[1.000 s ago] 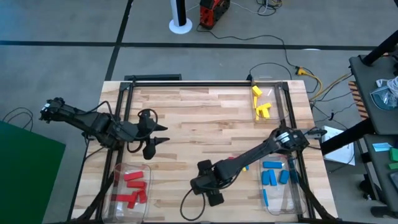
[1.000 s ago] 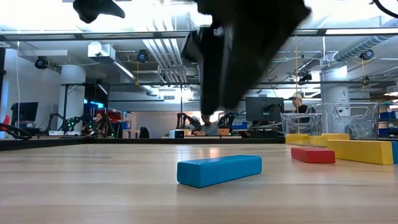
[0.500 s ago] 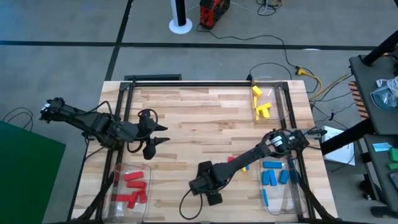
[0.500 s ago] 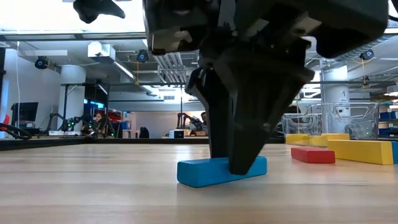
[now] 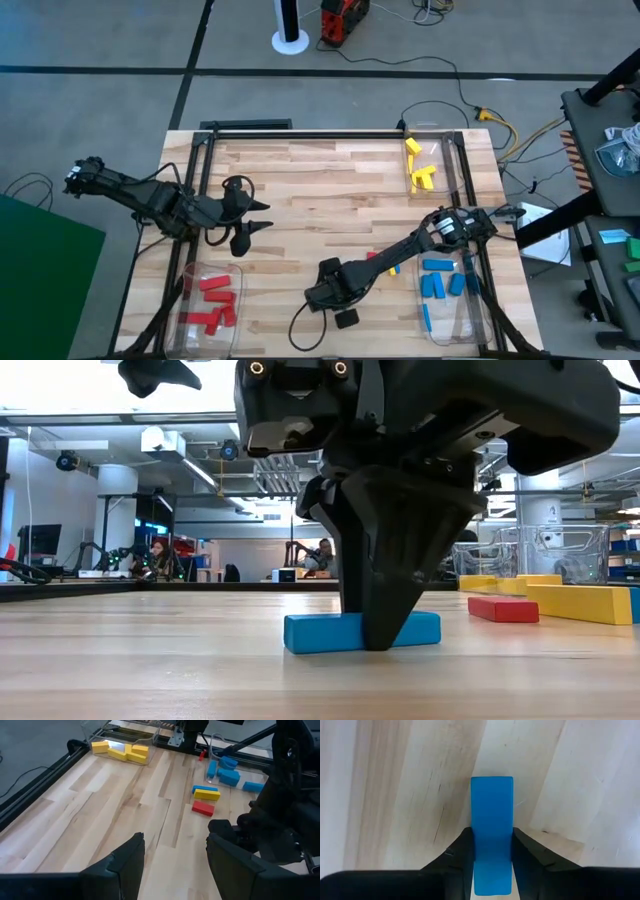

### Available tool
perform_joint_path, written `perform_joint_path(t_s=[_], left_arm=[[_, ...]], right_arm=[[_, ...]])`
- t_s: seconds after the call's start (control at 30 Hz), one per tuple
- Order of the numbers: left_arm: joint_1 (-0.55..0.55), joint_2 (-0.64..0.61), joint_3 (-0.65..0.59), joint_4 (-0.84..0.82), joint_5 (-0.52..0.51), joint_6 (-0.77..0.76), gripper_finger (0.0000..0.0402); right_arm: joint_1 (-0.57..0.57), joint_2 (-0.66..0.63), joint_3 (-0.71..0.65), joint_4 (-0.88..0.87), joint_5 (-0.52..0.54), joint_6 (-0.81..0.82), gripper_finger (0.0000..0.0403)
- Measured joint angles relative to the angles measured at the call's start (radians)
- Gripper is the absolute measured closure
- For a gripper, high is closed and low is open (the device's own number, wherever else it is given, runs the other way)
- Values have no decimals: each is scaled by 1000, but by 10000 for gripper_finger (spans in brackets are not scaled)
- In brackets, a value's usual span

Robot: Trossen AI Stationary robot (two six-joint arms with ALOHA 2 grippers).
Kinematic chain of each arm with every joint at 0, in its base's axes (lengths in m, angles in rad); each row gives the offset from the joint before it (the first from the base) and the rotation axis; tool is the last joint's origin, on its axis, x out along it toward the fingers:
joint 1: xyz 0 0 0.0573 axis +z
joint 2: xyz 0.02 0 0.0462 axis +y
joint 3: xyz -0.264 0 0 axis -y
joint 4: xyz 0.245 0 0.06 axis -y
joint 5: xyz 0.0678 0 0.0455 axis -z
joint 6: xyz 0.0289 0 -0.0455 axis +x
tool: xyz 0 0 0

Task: Sort blocks
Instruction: Put the blue block into the bottom right transparent bin

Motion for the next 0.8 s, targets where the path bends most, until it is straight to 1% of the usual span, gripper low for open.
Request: perform_joint_path(t_s=[0.23, 0.4, 0.6, 0.8], left_arm=[[0, 0, 0, 0, 0, -3, 212], [0, 0, 0, 0, 0, -3, 212], [0, 5, 0, 5, 0, -3, 212], [0, 21, 0, 23, 1, -5, 212]], right_arm=[[-3, -3, -2, -3, 0, 25, 310], [-4, -24, 13, -46, -1, 94, 310], [-4, -113, 26, -86, -8, 210, 310], [-3, -213, 26, -121, -9, 386, 310]])
